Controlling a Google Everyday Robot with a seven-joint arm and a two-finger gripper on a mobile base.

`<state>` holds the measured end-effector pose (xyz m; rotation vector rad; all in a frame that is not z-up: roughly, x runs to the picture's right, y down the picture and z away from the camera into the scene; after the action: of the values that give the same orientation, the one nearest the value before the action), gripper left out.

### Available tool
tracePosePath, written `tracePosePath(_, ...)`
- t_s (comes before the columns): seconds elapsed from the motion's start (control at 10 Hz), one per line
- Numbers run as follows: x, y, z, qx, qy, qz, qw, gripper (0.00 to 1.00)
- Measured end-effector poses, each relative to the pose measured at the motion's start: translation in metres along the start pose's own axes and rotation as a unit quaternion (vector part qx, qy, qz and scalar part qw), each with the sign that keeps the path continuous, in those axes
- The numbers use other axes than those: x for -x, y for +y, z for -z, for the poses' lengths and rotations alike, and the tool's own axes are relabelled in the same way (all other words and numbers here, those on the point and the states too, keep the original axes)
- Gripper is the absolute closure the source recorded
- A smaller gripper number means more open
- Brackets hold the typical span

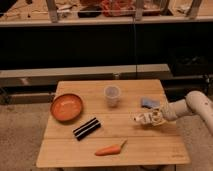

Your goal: Stand the bottle upright

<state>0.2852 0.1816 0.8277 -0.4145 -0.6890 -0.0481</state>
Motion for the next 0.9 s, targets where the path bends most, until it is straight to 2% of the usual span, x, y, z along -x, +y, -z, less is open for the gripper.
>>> tracePosePath(0.2, 0.001, 0.000, -0.001, 0.006, 0.000, -0.005, 1.0000, 0.20)
tracePosePath(0.4, 0.002, 0.000, -0.002, 0.024, 0.038, -0.005, 0.9990, 0.20)
tracePosePath(0.5, 0.002, -0.001, -0.003, 0.040, 0.069, -0.002, 0.9968, 0.20)
tracePosePath(0.6, 0.003, -0.002, -0.005, 0.054, 0.094, 0.002, 0.9941, 0.20)
tracePosePath(0.8, 0.007, -0.005, -0.009, 0.087, 0.161, 0.020, 0.9829, 0.20)
tracePosePath(0.9, 0.009, -0.007, -0.012, 0.100, 0.180, 0.028, 0.9781, 0.20)
